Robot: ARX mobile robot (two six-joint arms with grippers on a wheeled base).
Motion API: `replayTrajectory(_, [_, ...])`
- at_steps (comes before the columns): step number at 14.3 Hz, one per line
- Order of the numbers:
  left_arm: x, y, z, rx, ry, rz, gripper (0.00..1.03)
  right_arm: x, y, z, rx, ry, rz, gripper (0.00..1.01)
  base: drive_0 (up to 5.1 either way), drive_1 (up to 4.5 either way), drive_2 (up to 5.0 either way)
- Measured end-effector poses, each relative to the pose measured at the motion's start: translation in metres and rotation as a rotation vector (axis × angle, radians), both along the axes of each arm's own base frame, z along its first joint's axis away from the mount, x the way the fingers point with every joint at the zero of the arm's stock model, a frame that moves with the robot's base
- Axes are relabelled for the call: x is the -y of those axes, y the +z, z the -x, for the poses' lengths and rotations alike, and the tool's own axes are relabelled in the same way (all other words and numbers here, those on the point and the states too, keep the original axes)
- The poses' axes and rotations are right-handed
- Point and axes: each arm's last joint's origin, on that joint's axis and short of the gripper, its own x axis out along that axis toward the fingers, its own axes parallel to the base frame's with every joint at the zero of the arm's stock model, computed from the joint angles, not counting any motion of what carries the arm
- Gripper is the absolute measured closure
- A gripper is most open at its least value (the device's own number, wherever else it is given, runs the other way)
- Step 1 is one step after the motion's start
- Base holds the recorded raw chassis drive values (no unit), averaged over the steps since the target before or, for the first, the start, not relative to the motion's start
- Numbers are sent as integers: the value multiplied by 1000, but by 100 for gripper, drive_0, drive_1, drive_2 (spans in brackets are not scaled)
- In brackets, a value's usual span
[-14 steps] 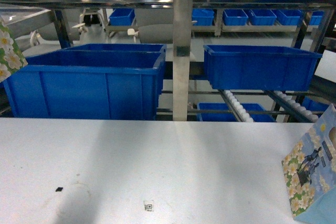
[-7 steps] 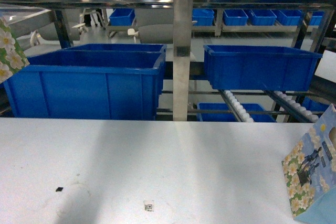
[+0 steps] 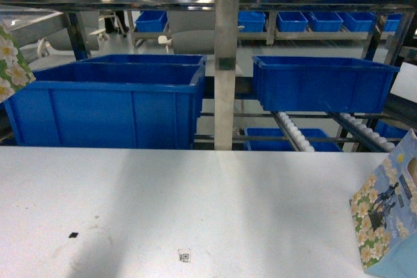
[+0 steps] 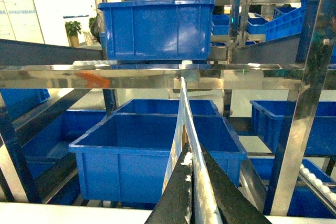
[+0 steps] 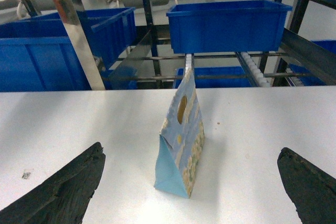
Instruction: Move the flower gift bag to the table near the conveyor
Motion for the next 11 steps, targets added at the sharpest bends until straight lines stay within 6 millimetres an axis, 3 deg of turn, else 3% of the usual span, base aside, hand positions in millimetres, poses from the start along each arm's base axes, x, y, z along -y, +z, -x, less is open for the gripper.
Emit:
replayTrajectory(6, [2, -3, -6, 43, 15, 32, 101, 0, -1, 5, 4, 9, 11, 3, 0, 0, 0])
replayTrajectory(11, [17, -47, -33, 1, 74, 84, 101, 0, -1, 5, 4, 10, 11, 3, 0, 0, 0])
